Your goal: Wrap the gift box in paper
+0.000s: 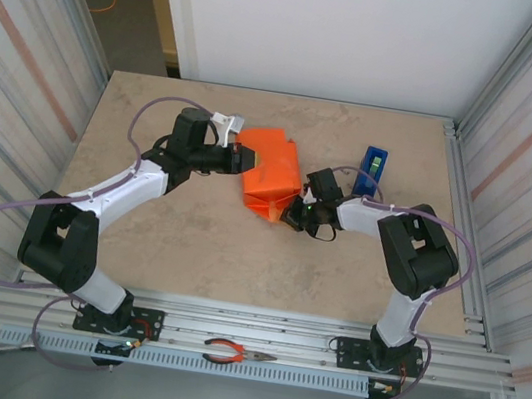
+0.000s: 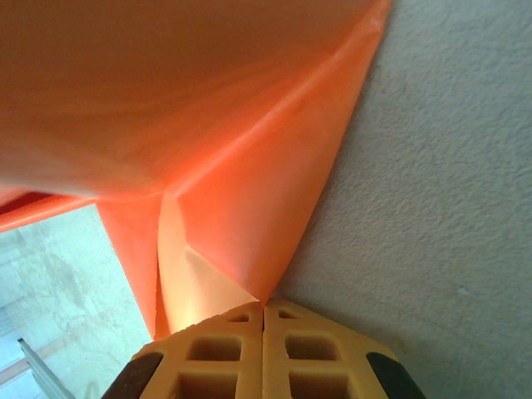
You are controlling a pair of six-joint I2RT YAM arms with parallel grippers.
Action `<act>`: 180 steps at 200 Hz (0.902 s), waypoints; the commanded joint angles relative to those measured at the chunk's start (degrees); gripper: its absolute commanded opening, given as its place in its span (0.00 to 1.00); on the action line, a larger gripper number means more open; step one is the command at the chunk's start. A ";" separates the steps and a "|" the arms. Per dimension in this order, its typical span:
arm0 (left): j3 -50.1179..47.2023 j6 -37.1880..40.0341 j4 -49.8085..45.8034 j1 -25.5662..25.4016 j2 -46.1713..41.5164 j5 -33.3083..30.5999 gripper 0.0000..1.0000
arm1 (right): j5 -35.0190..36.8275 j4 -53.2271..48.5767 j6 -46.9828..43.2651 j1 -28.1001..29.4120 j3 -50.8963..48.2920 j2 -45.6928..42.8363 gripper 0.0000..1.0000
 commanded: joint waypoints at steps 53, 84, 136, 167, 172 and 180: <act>-1.10 1.54 -0.13 0.17 -3.00 1.66 0.00 | -1.24 0.06 1.17 -1.84 0.10 -5.04 0.00; -1.70 1.97 -0.54 0.09 -3.44 2.12 0.00 | -2.16 0.85 2.06 -2.46 0.30 -5.94 0.00; -3.64 2.66 -0.89 -1.29 -4.33 2.41 0.00 | -3.94 1.49 3.07 -3.25 1.47 -6.48 0.00; -4.69 3.38 -0.73 -2.70 -4.74 2.89 0.00 | -4.66 1.79 3.44 -3.53 2.08 -6.60 0.00; -4.87 3.45 -0.63 -2.89 -4.76 3.12 0.00 | -4.83 1.84 3.46 -3.61 2.20 -6.55 0.00; -5.13 3.68 -0.43 -3.45 -4.70 3.36 0.00 | -5.03 1.88 3.51 -3.69 2.38 -6.50 0.00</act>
